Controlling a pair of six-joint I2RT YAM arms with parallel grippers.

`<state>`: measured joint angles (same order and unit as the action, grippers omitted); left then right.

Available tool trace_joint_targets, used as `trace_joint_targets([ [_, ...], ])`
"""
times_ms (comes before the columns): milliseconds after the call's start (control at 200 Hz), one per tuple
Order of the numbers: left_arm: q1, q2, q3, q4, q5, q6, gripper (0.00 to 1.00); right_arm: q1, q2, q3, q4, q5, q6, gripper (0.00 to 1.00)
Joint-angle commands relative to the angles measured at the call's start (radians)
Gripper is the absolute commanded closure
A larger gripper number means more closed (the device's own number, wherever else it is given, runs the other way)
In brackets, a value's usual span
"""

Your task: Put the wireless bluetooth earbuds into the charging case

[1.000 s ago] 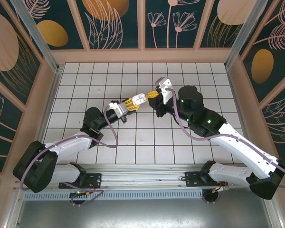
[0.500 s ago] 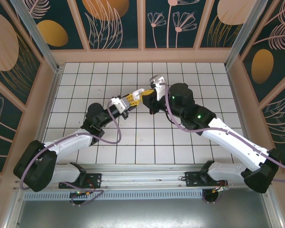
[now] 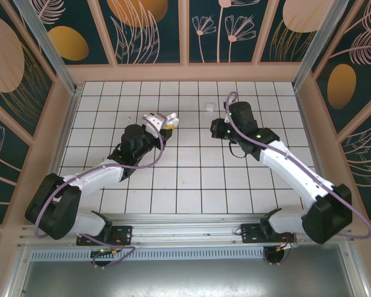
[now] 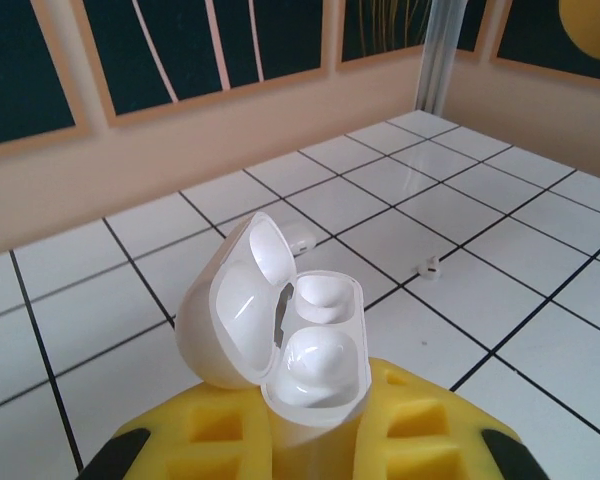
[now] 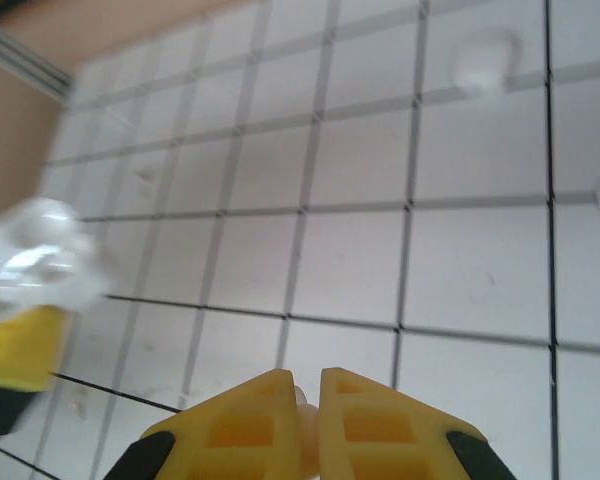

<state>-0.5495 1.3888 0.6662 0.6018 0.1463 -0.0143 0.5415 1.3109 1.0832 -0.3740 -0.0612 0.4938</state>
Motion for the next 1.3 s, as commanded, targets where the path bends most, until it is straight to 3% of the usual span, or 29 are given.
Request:
trace_joint_targets([
  [0,0.001,0.003,0.018,-0.038,-0.004,-0.056,1.00,-0.027,0.101,-0.011,-0.114,-0.027,0.065,0.95],
  [370,0.000,-0.021,-0.015,-0.070,-0.002,-0.060,1.00,-0.018,0.490,0.157,-0.352,0.217,0.070,0.96],
  [666,0.001,-0.073,-0.046,-0.098,-0.036,-0.026,1.00,0.047,0.679,0.261,-0.462,0.344,0.118,0.96],
  [741,0.003,-0.084,-0.054,-0.102,-0.043,-0.020,1.00,0.065,0.695,0.280,-0.471,0.332,0.125,0.92],
  [961,0.002,-0.102,-0.070,-0.102,-0.049,-0.018,1.00,0.117,0.661,0.283,-0.433,0.222,0.159,0.68],
  [1291,0.003,-0.116,-0.078,-0.111,-0.044,-0.017,1.00,0.147,0.554,0.303,-0.399,0.127,0.184,0.62],
])
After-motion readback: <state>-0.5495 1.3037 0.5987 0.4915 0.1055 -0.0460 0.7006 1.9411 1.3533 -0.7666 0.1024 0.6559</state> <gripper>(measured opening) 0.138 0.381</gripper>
